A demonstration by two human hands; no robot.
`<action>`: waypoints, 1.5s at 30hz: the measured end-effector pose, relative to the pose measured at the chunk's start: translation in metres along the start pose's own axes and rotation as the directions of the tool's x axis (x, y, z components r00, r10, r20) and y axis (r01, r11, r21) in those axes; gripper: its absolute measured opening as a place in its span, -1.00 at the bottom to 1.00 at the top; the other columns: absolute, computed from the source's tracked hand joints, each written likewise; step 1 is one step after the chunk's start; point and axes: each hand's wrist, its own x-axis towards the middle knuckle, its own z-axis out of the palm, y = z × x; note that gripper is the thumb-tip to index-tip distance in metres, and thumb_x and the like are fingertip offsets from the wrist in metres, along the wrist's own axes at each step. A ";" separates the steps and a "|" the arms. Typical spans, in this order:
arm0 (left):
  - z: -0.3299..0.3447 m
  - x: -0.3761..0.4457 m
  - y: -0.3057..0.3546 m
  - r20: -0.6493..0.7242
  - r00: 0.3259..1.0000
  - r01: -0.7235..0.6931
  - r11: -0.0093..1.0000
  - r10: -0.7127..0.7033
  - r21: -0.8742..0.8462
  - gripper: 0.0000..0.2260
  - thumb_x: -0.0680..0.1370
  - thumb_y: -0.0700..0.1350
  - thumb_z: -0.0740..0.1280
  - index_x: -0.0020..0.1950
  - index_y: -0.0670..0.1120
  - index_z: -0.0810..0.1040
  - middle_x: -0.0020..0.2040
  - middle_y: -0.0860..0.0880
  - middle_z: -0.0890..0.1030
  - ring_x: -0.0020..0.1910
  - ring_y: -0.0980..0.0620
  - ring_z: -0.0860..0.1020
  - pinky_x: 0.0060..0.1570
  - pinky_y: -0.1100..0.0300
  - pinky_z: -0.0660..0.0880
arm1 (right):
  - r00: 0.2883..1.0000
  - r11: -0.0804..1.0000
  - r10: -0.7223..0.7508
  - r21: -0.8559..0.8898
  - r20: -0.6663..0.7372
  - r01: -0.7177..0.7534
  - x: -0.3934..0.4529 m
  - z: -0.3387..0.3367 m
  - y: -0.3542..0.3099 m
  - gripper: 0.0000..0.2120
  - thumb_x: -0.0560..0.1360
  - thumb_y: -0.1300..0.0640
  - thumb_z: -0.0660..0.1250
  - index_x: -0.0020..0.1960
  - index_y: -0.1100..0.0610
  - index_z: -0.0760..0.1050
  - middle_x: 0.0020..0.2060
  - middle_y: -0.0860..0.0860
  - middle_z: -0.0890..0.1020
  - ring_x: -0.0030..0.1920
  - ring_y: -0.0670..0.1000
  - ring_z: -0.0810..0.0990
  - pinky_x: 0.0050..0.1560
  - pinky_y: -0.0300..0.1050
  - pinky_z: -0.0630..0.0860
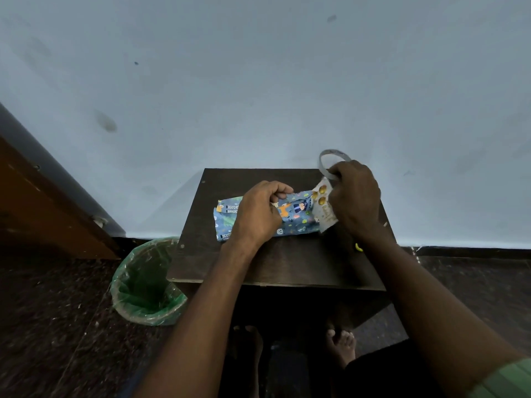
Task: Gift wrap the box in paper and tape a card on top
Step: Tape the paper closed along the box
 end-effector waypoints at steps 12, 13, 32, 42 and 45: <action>-0.004 0.001 0.003 -0.002 0.998 0.058 0.994 -0.059 -0.094 -0.49 0.46 -0.53 0.22 0.22 -0.11 0.71 0.02 0.00 0.71 0.00 0.07 0.64 0.08 0.26 0.61 | 0.995 0.984 0.094 0.152 -0.028 -0.089 -0.008 -0.005 -0.001 -0.79 0.49 0.37 0.32 0.06 0.24 0.66 0.01 0.16 0.70 0.04 0.20 0.64 0.04 -0.08 0.45; -0.006 0.003 0.003 0.007 0.997 0.075 0.992 -0.075 -0.105 -0.50 0.46 -0.53 0.24 0.22 -0.11 0.71 0.01 0.00 0.71 0.00 0.06 0.64 0.07 0.28 0.61 | 0.995 0.972 0.080 0.227 -0.057 -0.065 -0.008 -0.010 -0.009 -0.80 0.50 0.37 0.34 0.05 0.22 0.66 -0.01 0.12 0.71 0.01 0.14 0.64 0.01 -0.16 0.42; -0.035 0.001 0.012 0.186 0.966 0.257 0.775 -0.181 -0.578 -0.76 0.67 -0.27 0.32 0.26 -0.05 0.70 0.16 -0.03 0.75 0.17 0.11 0.69 0.10 0.25 0.58 | 0.999 0.727 -0.018 0.686 0.047 -0.020 -0.041 -0.018 -0.079 -0.83 0.50 0.22 0.53 0.09 0.09 0.72 -0.13 -0.10 0.73 -0.10 -0.10 0.69 -0.04 -0.18 0.60; -0.033 0.005 0.000 0.153 0.943 0.318 0.662 -0.296 -0.679 -0.81 0.73 -0.14 0.30 0.24 -0.19 0.64 -0.02 -0.06 0.77 -0.05 0.12 0.70 -0.03 0.26 0.60 | 0.999 0.578 0.000 0.815 0.054 -0.044 -0.028 -0.027 -0.068 -0.79 0.59 0.28 0.44 0.23 0.21 0.66 0.04 -0.01 0.75 0.07 -0.06 0.72 0.14 -0.14 0.63; -0.032 0.008 -0.001 0.124 0.925 0.335 0.615 -0.360 -0.714 -0.83 0.74 -0.10 0.29 0.18 -0.14 0.64 0.01 -0.10 0.78 0.00 0.07 0.74 0.02 0.22 0.62 | 0.980 0.504 0.056 0.842 0.194 -0.195 -0.026 -0.021 -0.060 -0.78 0.57 0.32 0.44 0.20 0.23 0.67 0.03 0.05 0.76 0.05 -0.01 0.74 0.15 -0.04 0.66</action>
